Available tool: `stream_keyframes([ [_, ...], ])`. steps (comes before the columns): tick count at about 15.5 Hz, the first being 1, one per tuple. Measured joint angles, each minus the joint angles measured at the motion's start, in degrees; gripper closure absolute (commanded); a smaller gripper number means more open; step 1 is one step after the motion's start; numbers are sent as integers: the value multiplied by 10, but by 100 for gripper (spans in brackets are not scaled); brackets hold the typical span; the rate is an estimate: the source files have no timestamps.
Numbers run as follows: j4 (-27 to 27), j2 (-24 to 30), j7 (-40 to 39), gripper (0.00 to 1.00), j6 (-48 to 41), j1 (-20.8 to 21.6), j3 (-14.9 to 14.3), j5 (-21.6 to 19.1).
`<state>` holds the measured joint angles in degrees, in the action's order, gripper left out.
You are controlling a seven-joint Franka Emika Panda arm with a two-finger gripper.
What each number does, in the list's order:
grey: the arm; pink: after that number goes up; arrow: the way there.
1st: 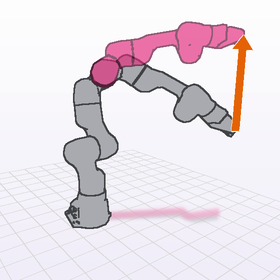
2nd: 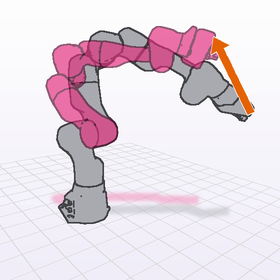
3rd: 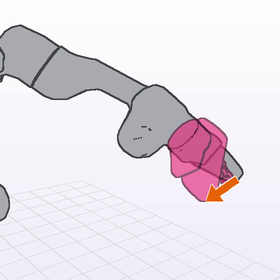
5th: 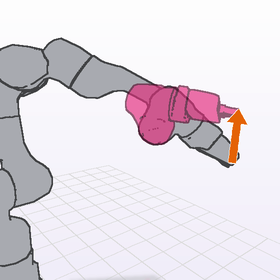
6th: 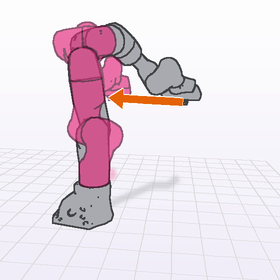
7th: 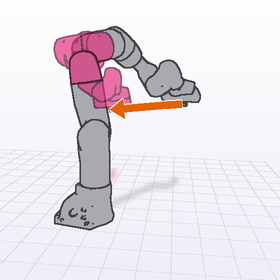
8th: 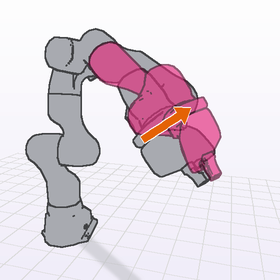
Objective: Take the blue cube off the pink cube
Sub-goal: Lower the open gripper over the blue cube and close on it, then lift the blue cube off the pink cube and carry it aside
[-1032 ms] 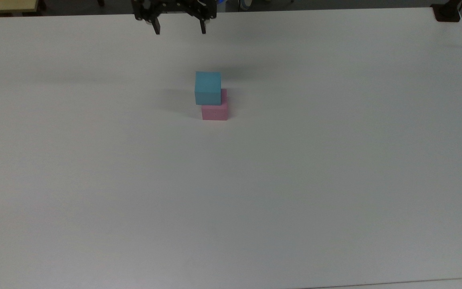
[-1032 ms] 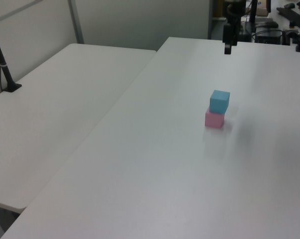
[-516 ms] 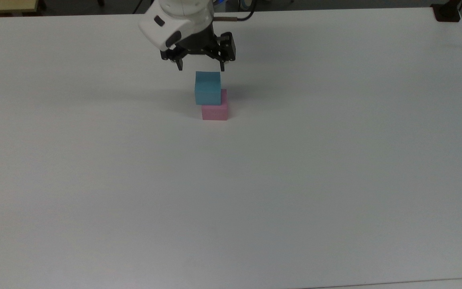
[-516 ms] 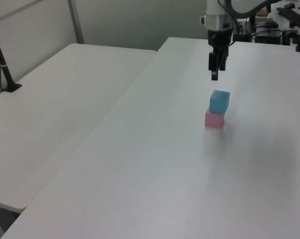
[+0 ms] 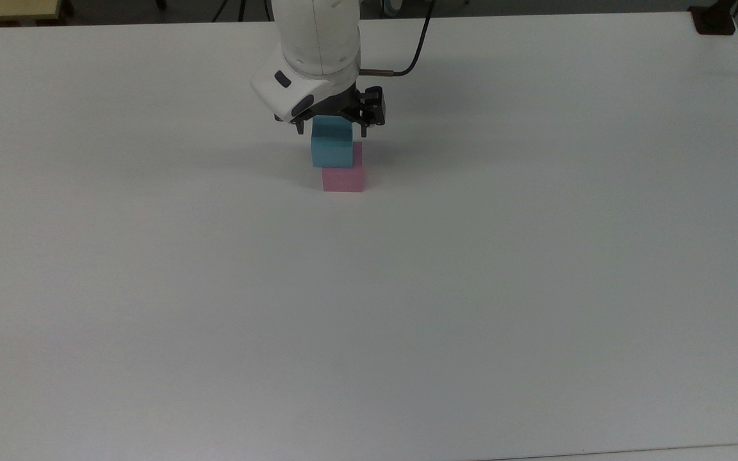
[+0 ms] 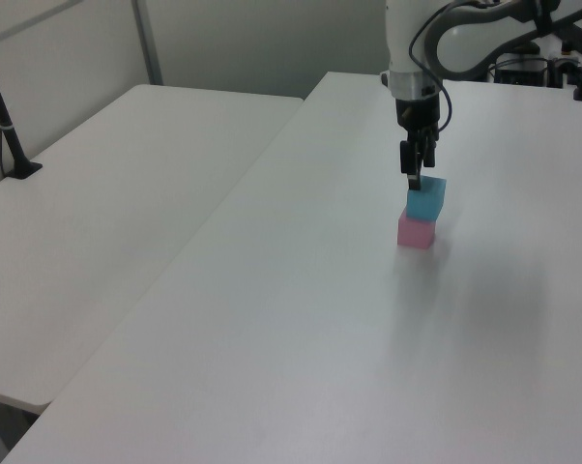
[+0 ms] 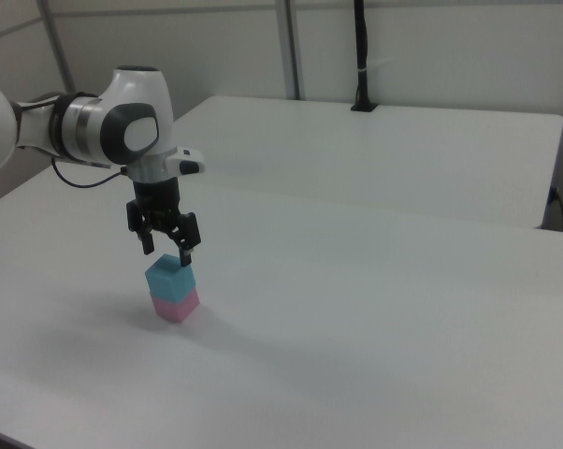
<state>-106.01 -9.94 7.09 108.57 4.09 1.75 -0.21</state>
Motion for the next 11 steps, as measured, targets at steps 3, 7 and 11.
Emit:
stream_keyframes([
  [3, -11, 0, 12, 0, 4, 0, 3, 17],
  [7, -32, -4, 49, 27, 26, 0, 13, 43],
  [11, -39, -13, 102, 55, 44, 14, 17, 51],
])
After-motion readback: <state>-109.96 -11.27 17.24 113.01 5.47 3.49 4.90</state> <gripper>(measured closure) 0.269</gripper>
